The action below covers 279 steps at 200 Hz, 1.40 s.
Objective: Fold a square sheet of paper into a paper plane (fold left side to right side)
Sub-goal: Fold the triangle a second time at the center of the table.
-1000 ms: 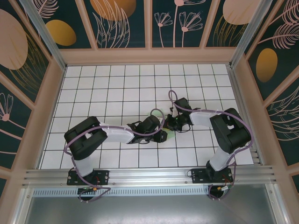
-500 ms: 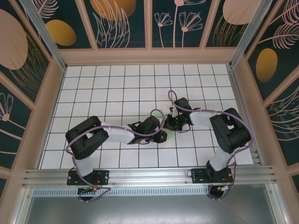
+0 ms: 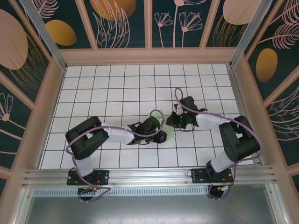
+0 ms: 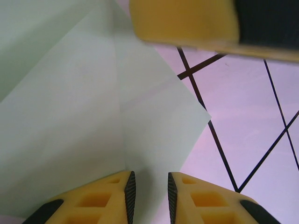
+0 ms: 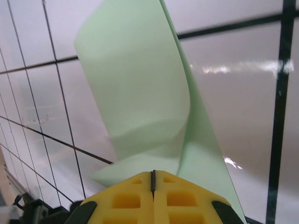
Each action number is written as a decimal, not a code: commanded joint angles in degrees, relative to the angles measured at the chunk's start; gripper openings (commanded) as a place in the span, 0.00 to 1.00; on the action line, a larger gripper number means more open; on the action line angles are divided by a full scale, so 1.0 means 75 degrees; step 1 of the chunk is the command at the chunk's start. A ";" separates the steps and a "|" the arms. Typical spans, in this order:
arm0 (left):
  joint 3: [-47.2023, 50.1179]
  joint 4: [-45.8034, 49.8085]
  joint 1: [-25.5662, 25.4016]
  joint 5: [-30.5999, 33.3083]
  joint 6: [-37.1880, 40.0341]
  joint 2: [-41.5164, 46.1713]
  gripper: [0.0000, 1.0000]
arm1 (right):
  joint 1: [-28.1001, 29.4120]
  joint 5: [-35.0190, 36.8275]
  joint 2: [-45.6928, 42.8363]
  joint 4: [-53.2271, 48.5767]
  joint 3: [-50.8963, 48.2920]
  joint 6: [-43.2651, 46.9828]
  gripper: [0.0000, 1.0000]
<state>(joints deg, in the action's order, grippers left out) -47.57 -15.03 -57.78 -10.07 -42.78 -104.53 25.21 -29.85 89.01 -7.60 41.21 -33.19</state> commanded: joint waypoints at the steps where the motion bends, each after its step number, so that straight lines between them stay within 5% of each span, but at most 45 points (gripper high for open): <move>1: 0.0265 0.0702 -0.0141 -0.0181 -0.0155 -0.0242 0.29 | 0.0007 -0.0404 -0.0093 0.0199 -0.0420 -0.0154 0.00; 279: 0.0191 0.0773 -0.0177 -0.0101 -0.0143 -0.0264 0.28 | 0.0268 -0.0761 0.0471 0.0376 0.0114 -0.0056 0.00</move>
<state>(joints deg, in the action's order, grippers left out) -47.57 -14.98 -58.06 -10.02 -42.78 -104.53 26.74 -34.22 93.69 -4.54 41.21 -34.41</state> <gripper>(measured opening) 0.276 0.069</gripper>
